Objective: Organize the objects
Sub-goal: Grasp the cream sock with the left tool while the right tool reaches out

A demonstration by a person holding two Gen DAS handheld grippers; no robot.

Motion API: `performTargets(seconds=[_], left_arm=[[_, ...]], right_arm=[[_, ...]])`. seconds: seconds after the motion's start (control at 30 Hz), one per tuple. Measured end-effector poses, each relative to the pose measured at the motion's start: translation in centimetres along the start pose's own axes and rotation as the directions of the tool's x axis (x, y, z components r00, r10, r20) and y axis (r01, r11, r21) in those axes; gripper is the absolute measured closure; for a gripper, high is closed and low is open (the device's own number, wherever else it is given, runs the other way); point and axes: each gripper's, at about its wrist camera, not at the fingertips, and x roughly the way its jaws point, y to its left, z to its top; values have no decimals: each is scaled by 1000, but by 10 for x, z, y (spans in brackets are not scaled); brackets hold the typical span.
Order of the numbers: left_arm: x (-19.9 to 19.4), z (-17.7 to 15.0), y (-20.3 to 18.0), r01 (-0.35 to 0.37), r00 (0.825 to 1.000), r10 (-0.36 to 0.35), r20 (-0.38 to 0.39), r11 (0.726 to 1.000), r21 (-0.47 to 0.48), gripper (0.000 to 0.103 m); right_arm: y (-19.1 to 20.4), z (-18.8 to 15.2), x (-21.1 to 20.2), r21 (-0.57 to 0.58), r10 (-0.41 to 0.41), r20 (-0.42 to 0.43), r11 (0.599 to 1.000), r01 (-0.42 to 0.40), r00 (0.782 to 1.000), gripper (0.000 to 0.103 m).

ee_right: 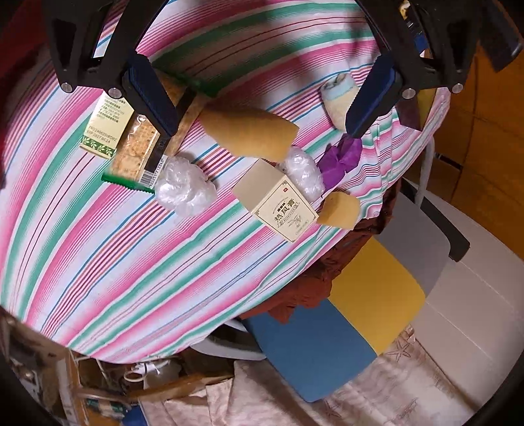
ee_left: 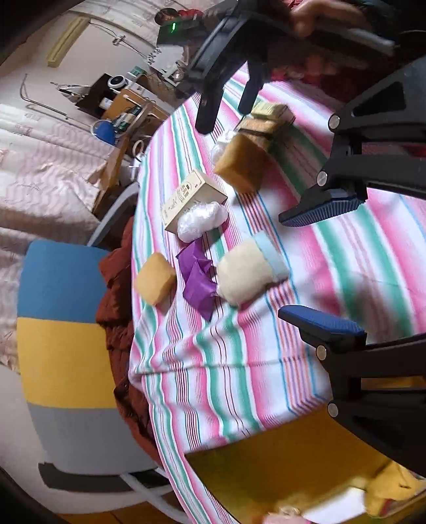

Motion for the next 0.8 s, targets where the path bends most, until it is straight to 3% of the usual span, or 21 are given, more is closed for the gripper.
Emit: performTargets(seconds=[0.23,0.3,0.57,0.7,0.8], left_arm=[[47,27,-2,-30,999,28,-40,999,-46,51],[58,30,-1,-48,998,45,-53,997,-52,45],[88,40,0,-81,994,77,-78,995,-56,40],[105,38,3,-81,991,76,-111,996,-42,46],[98,27,3,-53,997,51,-65,998,-34,48]], right_arm=[[-1,2,9,17,25,-31,1000,-24,999,0],[0,2,11,11,34,-38,999,-33,999,0],[2,4,12,6,51,-41,999,-51,998,0],[3,3,14,-2,51,-54,999,-51,997,0],[7,2,16,-18,49,-55,999,-51,997,0]])
